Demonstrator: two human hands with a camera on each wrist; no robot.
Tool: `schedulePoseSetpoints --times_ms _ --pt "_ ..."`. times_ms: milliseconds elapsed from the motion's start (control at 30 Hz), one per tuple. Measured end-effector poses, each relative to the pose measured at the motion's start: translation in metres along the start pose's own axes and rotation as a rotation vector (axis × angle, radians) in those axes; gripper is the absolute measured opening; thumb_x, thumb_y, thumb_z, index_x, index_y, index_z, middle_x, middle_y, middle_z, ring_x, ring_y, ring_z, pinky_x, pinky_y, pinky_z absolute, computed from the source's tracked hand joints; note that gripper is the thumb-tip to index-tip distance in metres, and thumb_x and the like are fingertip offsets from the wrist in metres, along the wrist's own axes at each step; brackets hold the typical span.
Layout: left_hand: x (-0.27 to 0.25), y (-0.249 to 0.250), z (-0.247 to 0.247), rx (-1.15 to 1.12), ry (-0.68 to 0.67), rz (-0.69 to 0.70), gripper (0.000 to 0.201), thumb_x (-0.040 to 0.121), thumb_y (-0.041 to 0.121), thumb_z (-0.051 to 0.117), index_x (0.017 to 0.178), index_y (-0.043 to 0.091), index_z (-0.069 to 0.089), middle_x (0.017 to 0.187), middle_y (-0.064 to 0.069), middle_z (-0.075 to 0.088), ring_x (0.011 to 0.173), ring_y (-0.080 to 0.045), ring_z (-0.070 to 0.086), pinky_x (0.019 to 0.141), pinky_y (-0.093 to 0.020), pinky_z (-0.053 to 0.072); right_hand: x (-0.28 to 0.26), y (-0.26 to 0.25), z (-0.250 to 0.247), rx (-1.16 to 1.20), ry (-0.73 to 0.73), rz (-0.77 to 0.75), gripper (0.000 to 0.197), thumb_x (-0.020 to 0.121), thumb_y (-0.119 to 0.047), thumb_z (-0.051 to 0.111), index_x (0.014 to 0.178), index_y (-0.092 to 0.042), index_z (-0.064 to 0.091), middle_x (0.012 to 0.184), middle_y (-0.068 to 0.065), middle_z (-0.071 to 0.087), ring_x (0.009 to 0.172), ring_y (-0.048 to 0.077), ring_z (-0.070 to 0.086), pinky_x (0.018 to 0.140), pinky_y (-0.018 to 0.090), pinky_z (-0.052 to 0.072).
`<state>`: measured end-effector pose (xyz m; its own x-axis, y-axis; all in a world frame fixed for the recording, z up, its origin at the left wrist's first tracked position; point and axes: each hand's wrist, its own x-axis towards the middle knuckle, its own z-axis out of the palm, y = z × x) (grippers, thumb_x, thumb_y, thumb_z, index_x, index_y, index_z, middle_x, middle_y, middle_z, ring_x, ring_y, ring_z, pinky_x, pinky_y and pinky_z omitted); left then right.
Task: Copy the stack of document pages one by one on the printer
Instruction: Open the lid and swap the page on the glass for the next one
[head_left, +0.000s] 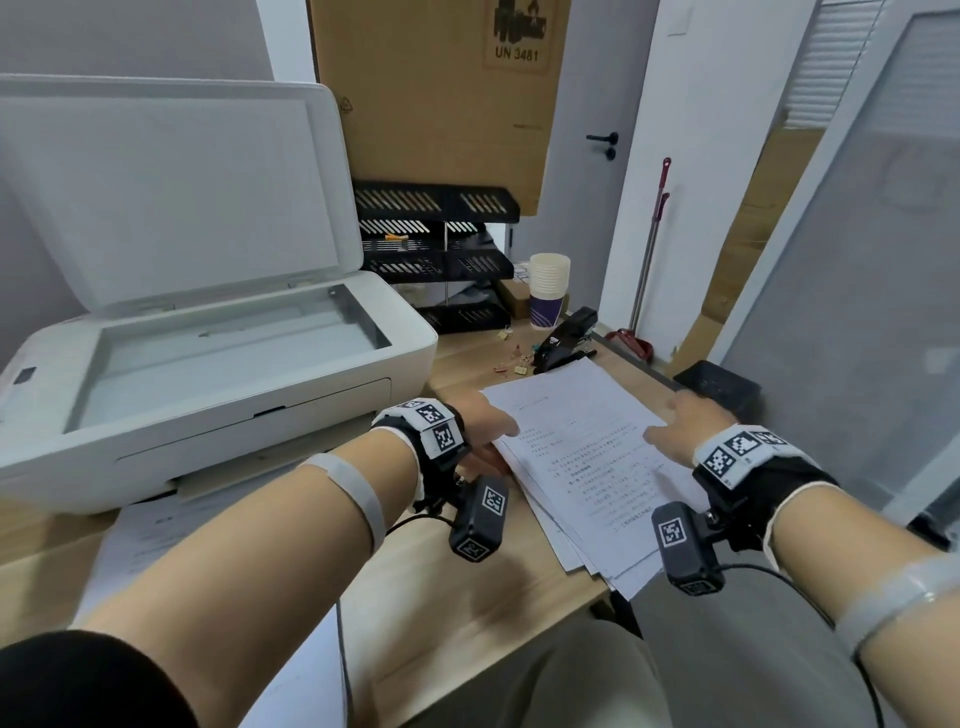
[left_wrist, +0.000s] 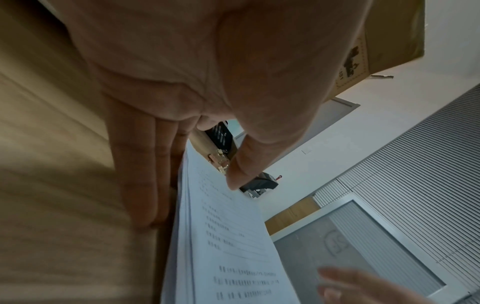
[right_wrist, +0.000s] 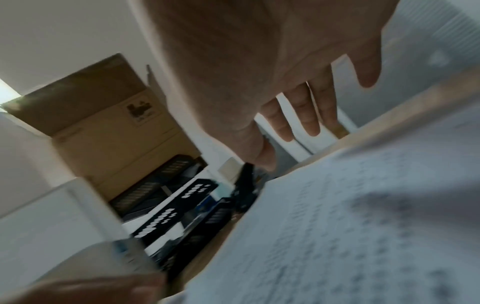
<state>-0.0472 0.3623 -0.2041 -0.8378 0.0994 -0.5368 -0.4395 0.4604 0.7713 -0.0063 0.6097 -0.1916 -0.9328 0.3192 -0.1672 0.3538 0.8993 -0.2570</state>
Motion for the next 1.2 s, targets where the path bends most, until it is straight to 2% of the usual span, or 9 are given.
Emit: schedulePoseSetpoints --times_ms 100,200,267,333,433,633,733,933,1200 --pt "-0.013 -0.011 -0.022 0.054 -0.005 0.004 0.034 0.095 0.016 0.058 0.123 -0.002 0.048 0.111 -0.023 0.067 0.085 -0.034 0.074 0.078 -0.045 0.061 -0.015 -0.052 0.008 0.149 -0.009 -0.243 0.04 0.091 -0.033 0.061 0.13 -0.021 0.055 0.125 0.005 0.061 0.109 0.024 0.061 0.093 0.033 0.049" --pt "-0.032 -0.033 -0.058 0.104 0.02 0.005 0.025 0.093 0.018 0.061 0.107 -0.003 0.061 0.099 -0.016 0.073 0.083 -0.031 0.073 0.085 -0.04 0.056 -0.04 -0.111 0.032 0.329 -0.265 -0.433 0.014 0.091 -0.026 0.062 0.102 -0.018 0.066 0.098 0.004 0.07 0.087 0.019 0.068 0.078 0.032 0.054" --pt "-0.048 -0.051 -0.086 0.158 0.075 -0.011 0.019 0.091 0.019 0.064 0.101 0.003 0.067 0.094 -0.012 0.076 0.08 -0.027 0.074 0.082 -0.039 0.055 -0.06 -0.147 0.051 0.429 -0.494 -0.48 0.007 0.094 -0.02 0.061 0.096 -0.013 0.063 0.087 0.006 0.068 0.068 0.016 0.065 0.06 0.028 0.053" --pt "-0.068 -0.072 -0.114 0.224 0.144 -0.053 0.02 0.091 0.023 0.064 0.097 0.005 0.07 0.088 -0.007 0.077 0.071 -0.019 0.071 0.072 -0.031 0.055 -0.077 -0.175 0.072 0.427 -0.646 -0.507 0.006 0.095 -0.018 0.06 0.095 -0.012 0.061 0.081 0.006 0.067 0.058 0.015 0.062 0.056 0.029 0.053" --pt "-0.093 -0.107 -0.15 0.28 0.263 -0.127 0.027 0.092 0.03 0.062 0.105 0.008 0.071 0.092 -0.003 0.077 0.079 -0.017 0.071 0.078 -0.032 0.053 -0.098 -0.208 0.098 0.431 -0.774 -0.508 0.012 0.095 -0.018 0.063 0.094 -0.007 0.058 0.077 0.009 0.063 0.053 0.017 0.058 0.052 0.029 0.055" --pt "-0.132 -0.158 -0.191 0.637 0.418 -0.18 0.038 0.092 0.043 0.06 0.12 0.019 0.069 0.12 -0.001 0.067 0.105 -0.02 0.061 0.092 -0.029 0.045 -0.118 -0.242 0.124 0.246 -0.674 -0.53 0.04 0.084 -0.042 0.074 0.074 -0.007 0.055 0.067 0.014 0.07 0.056 0.027 0.064 0.063 0.037 0.056" --pt "-0.142 -0.172 -0.193 0.596 0.425 -0.166 0.037 0.094 0.041 0.059 0.122 0.02 0.069 0.125 0.0 0.066 0.108 -0.018 0.06 0.095 -0.028 0.044 -0.119 -0.248 0.133 0.242 -0.58 -0.563 0.033 0.079 -0.031 0.077 0.068 -0.011 0.055 0.063 0.011 0.07 0.057 0.029 0.068 0.068 0.045 0.06" --pt "-0.154 -0.171 -0.19 0.568 0.436 -0.133 0.036 0.097 0.034 0.057 0.128 0.018 0.064 0.125 -0.001 0.063 0.098 -0.015 0.053 0.054 -0.017 0.039 -0.116 -0.251 0.129 0.204 -0.524 -0.663 0.026 0.085 -0.013 0.073 0.064 -0.014 0.057 0.059 0.006 0.07 0.052 0.018 0.067 0.067 0.04 0.061" --pt "-0.16 -0.166 -0.191 0.477 0.397 -0.07 0.042 0.091 0.038 0.064 0.132 0.025 0.059 0.124 0.006 0.064 0.106 -0.011 0.061 0.087 -0.027 0.051 -0.107 -0.245 0.114 -0.099 -0.417 -0.841 0.021 0.089 -0.023 0.063 0.069 -0.02 0.056 0.063 -0.002 0.073 0.054 0.008 0.07 0.065 0.03 0.058"
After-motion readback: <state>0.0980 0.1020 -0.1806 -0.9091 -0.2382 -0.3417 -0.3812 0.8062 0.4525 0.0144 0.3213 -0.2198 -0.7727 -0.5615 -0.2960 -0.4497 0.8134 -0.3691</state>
